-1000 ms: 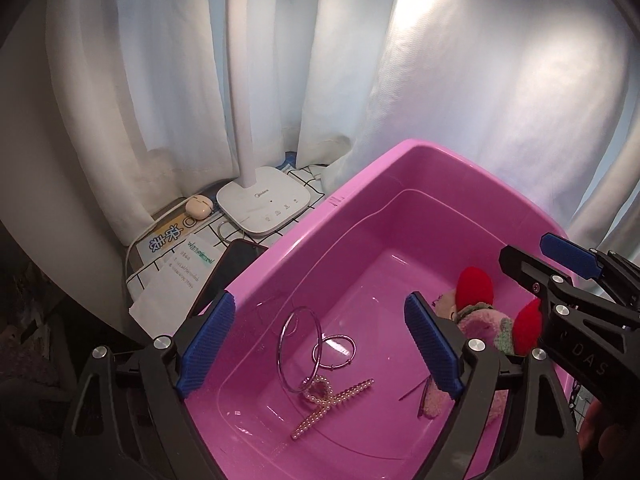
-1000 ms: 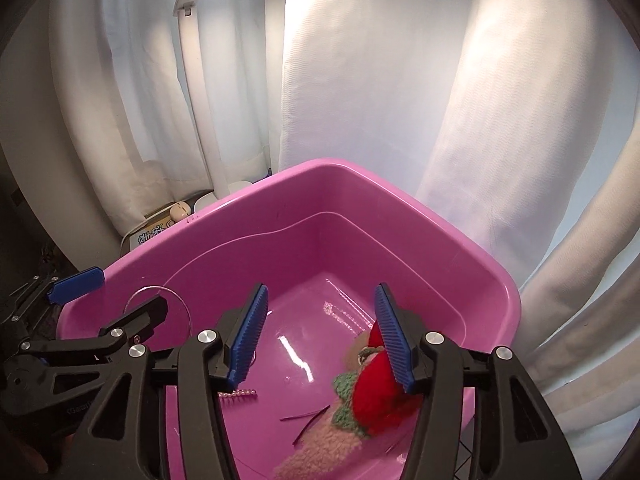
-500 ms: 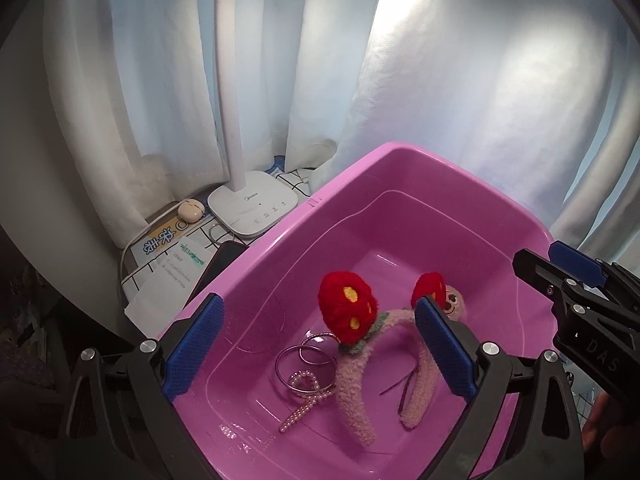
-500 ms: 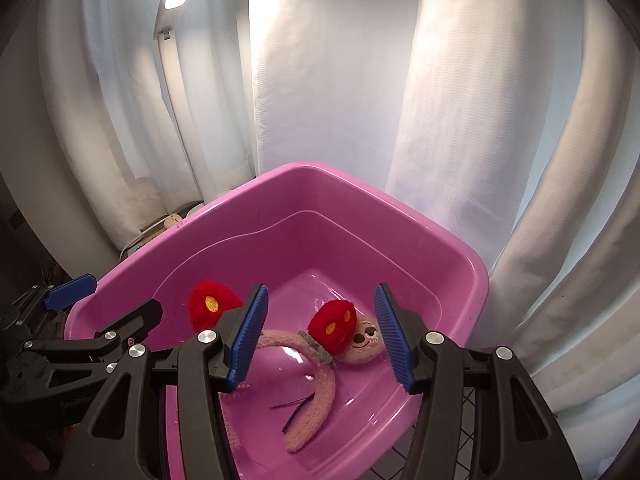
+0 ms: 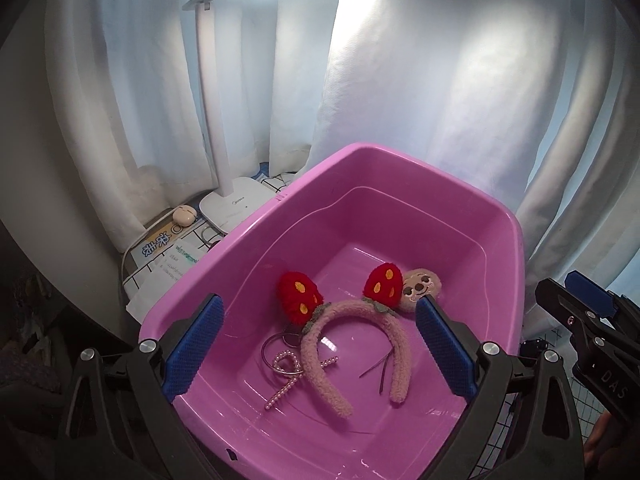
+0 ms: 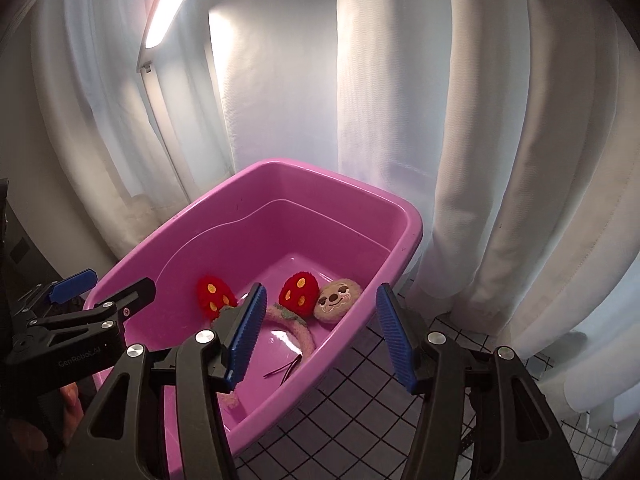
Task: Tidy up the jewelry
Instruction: 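Withdraw both tools from the tub back over the table, then grasp the black watch with the left tool while the right tool grasps the black lanyard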
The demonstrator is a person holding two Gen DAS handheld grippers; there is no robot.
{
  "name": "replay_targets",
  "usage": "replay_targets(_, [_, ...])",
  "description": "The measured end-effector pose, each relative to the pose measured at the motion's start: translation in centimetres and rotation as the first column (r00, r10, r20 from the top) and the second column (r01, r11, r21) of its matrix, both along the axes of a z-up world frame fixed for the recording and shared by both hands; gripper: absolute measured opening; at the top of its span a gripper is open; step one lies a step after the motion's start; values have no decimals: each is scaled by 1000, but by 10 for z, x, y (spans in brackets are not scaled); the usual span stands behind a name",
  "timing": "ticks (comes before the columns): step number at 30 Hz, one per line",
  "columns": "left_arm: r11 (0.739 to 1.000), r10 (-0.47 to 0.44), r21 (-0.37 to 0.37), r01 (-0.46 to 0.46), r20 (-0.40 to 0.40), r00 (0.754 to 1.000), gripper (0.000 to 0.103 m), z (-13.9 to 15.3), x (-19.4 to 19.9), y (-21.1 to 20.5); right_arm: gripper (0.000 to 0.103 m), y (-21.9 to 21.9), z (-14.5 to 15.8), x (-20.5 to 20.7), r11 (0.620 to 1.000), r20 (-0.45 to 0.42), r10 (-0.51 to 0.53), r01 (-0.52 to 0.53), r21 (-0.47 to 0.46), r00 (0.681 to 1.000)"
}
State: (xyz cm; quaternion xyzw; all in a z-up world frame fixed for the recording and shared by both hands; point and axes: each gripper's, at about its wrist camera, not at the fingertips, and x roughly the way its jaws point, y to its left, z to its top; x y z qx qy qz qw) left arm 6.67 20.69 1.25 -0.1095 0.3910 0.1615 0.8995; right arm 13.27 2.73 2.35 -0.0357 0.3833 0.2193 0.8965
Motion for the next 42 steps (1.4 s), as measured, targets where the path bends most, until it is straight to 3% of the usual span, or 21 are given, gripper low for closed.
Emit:
replay_targets(12, [984,-180,-10,180,38,983,95,17,-17,-76,57,-104,-8,-68,980,-25,-194,194,29,981])
replay_targets(22, [924,-381,-36,382,22,924,95,5,-12,-160,57,-209,-29,-111,901,-74,-432,434,18,899])
replay_targets(32, [854,-519,-54,517,-31,854,95,-44,9,-230,57,-263,-68,-120,828,-144,-556,561,-8,819])
replay_targets(42, [832,-555,-62,552,-114,824,95,-106,51,-263,57,-262,-130,-84,823,-227,-559,567,-35,798])
